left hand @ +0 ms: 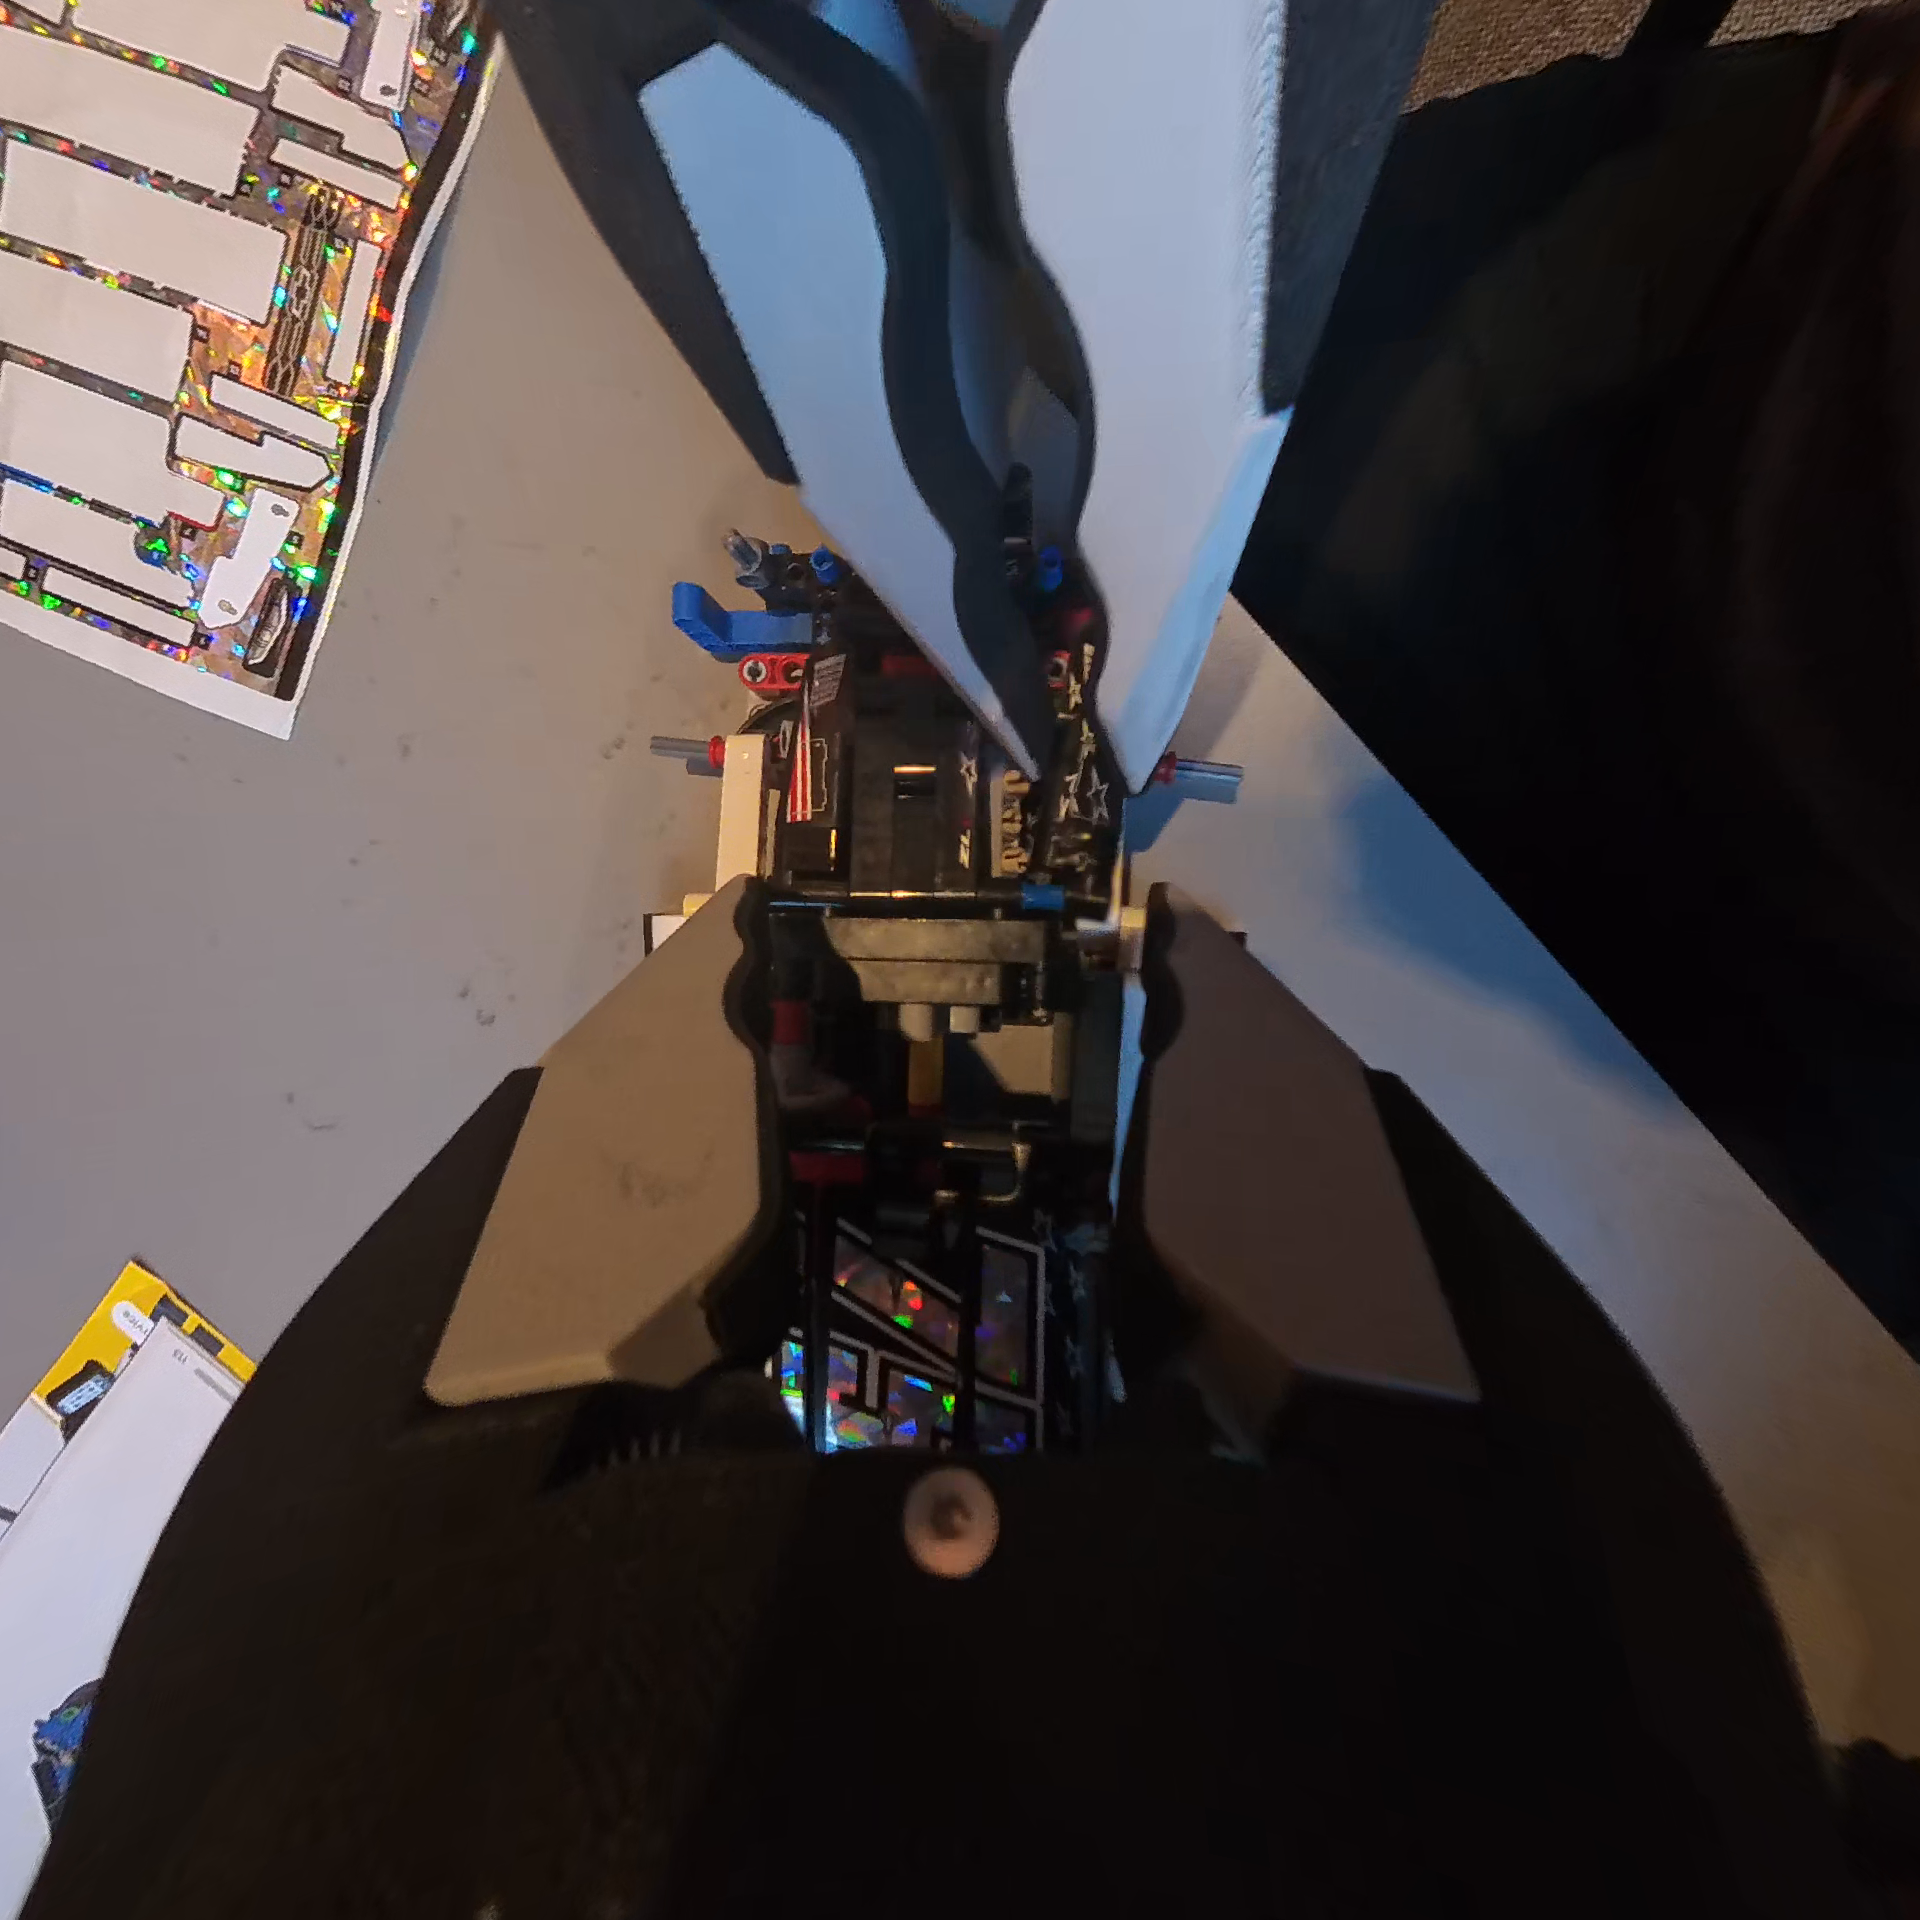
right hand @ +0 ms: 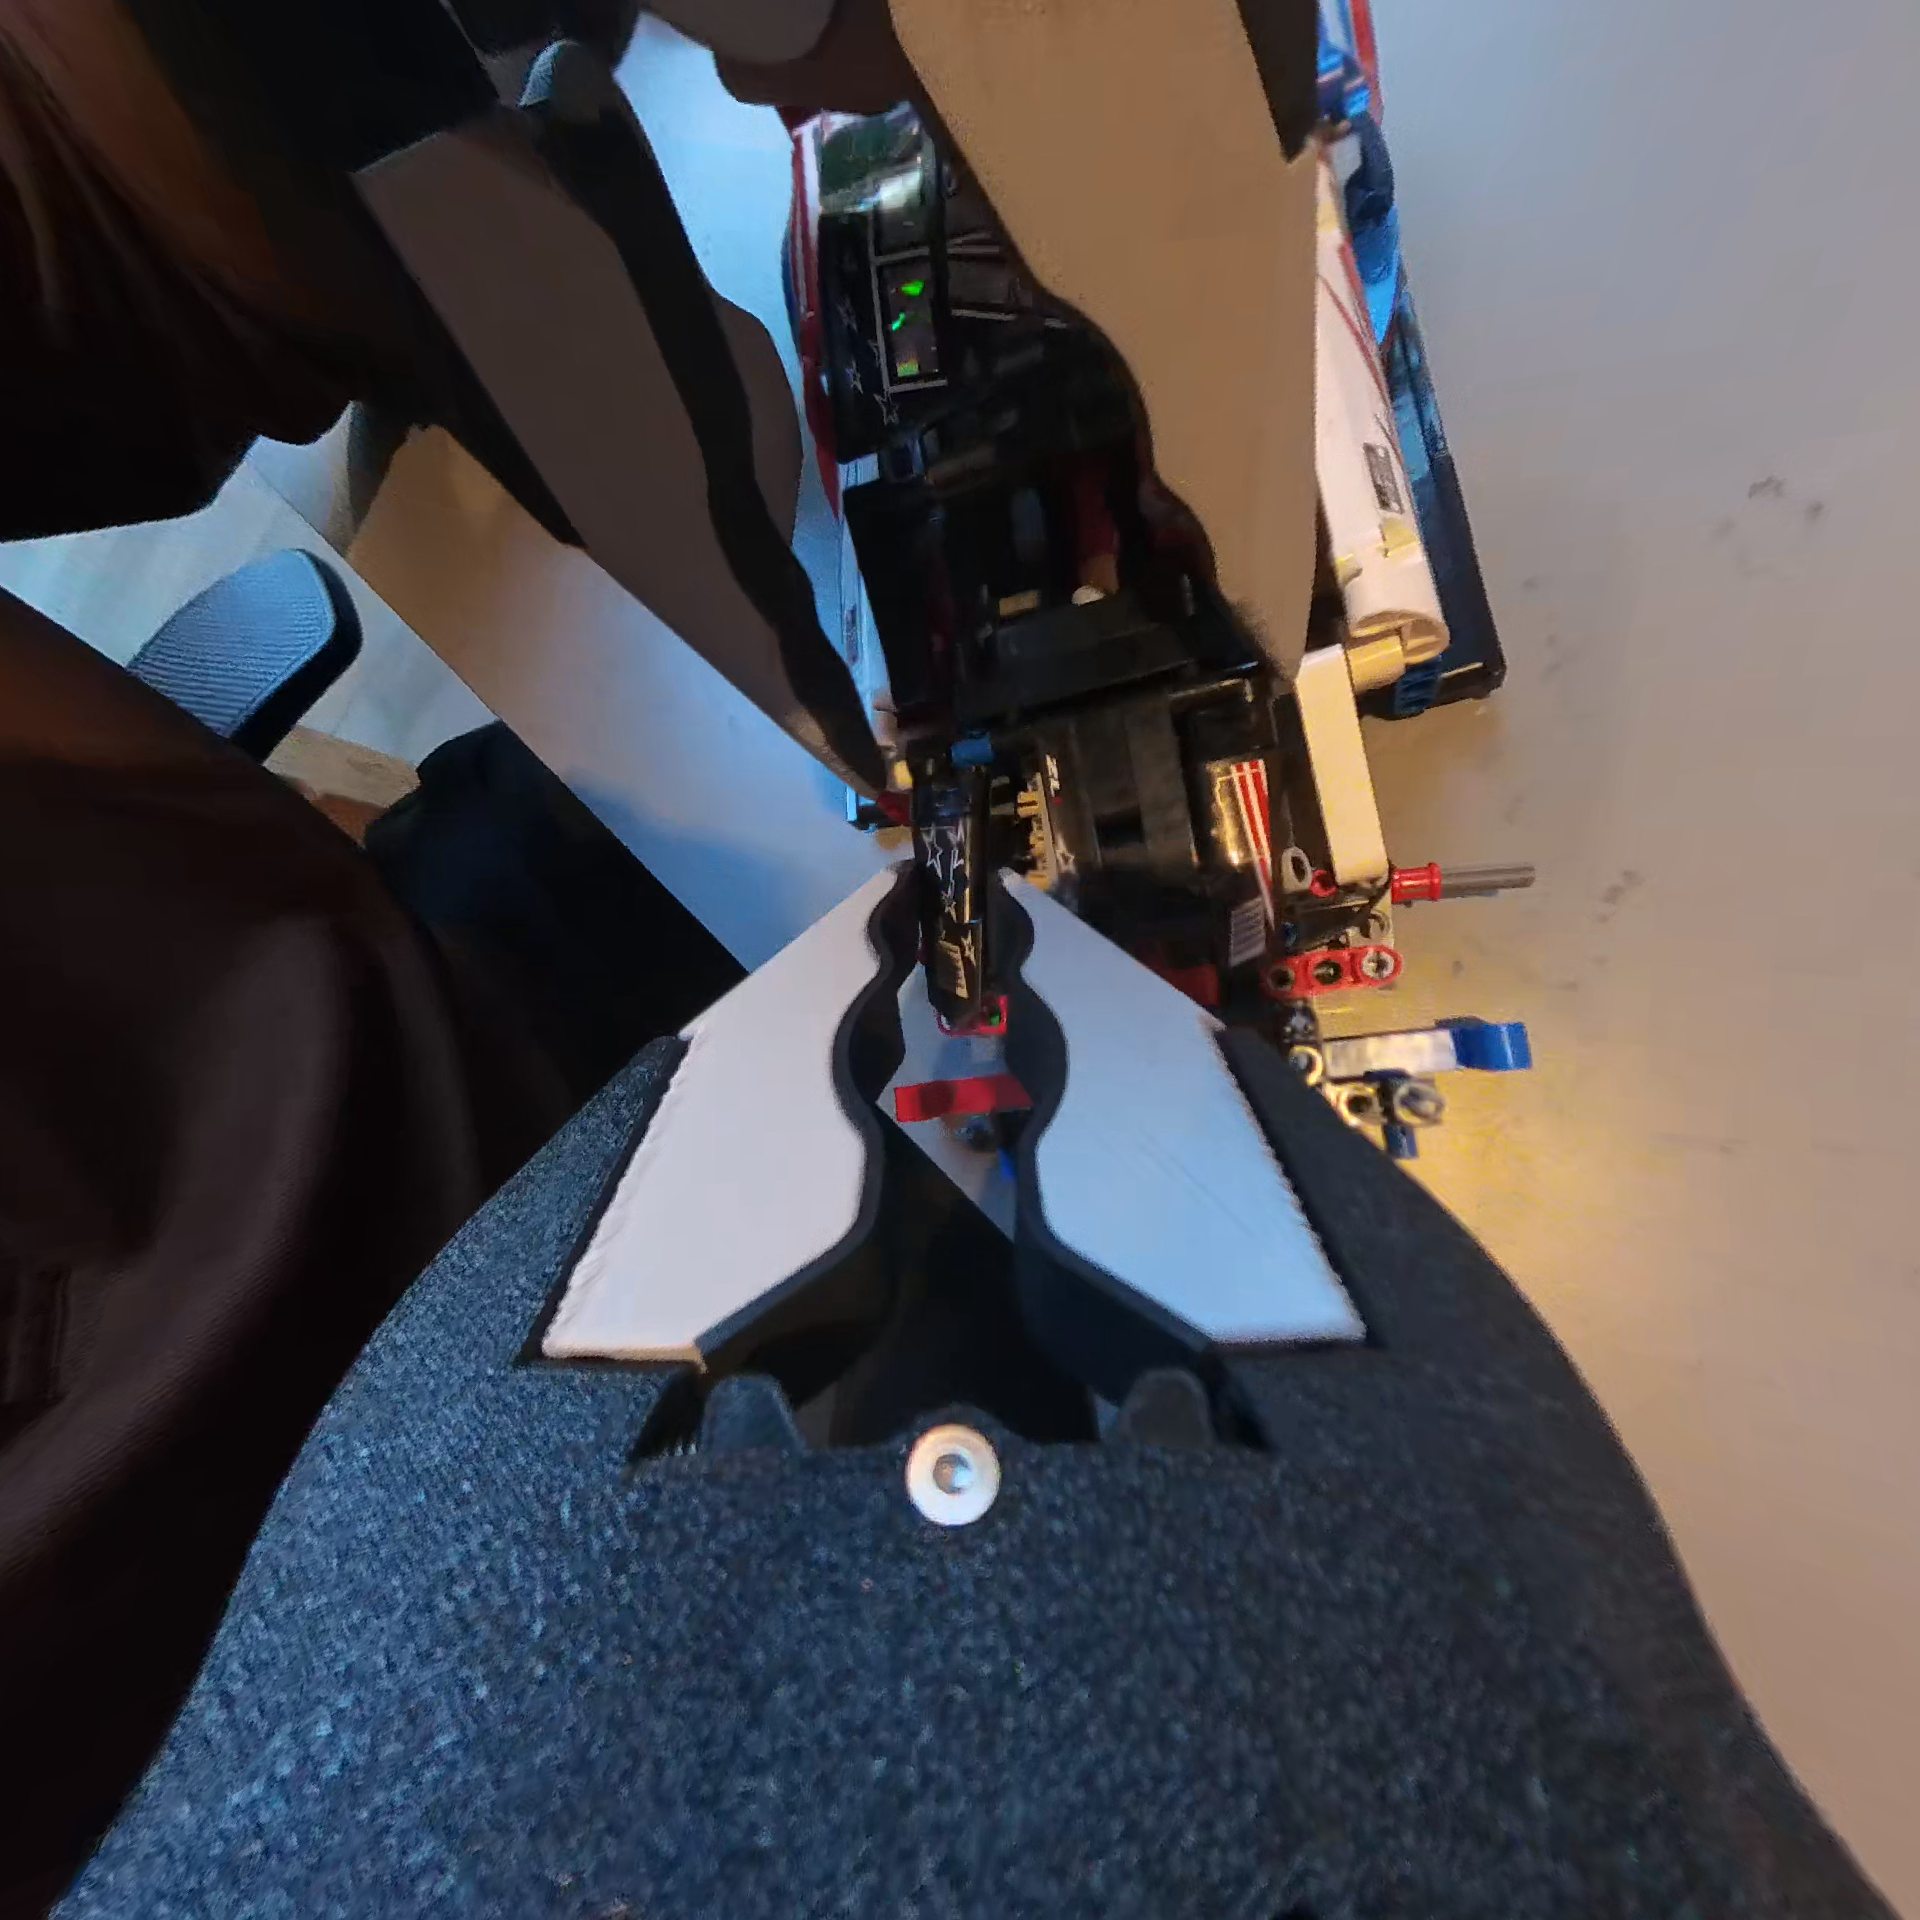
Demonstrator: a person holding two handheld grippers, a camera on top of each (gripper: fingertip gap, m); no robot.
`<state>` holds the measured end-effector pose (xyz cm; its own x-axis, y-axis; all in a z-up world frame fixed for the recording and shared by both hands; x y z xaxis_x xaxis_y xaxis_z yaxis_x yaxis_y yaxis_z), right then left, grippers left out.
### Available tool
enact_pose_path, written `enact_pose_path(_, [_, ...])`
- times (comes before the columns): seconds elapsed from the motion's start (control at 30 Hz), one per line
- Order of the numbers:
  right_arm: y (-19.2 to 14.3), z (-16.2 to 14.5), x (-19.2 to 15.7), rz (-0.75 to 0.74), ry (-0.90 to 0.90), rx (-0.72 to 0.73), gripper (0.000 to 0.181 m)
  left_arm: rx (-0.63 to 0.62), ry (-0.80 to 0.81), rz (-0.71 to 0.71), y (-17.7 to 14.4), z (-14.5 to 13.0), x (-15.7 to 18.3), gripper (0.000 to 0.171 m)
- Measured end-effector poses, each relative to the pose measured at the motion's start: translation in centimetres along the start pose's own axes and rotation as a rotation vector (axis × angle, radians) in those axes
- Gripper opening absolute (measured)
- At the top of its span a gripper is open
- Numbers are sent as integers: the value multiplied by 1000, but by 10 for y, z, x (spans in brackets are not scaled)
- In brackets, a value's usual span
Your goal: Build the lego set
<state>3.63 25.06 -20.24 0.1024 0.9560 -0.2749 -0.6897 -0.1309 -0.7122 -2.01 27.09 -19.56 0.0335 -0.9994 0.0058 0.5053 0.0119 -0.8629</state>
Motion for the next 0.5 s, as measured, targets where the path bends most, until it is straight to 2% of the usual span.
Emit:
enact_pose_path(0.1, [0, 3, 1, 34, 11, -62, 13, -6, -13, -13, -2, -1, 0, 70])
enact_pose_path(0.17, [1, 3, 2, 53, 19, -80, 13, 3, -26, -39, -8, 0, 2, 54])
enact_pose_path(0.2, [2, 3, 2, 54, 18, -83, 13, 19, -35, -42, -10, 1, 2, 52])
enact_pose_path(0.5, [2, 2, 1, 62, 25, -90, 13, 4, -37, -16, -6, 0, 0, 58])
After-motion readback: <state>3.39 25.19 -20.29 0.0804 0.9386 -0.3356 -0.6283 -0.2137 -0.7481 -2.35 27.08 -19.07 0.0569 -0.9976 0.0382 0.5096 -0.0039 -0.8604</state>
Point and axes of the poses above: each gripper's, where its closed fingertips meet, y out along the fingers, z out of its top, x = y × z across the jaws, the point moved 4 cm from there along -y, back along the fingers, and after that the axes turned 9 degrees about -y, right-handed, at the moved point
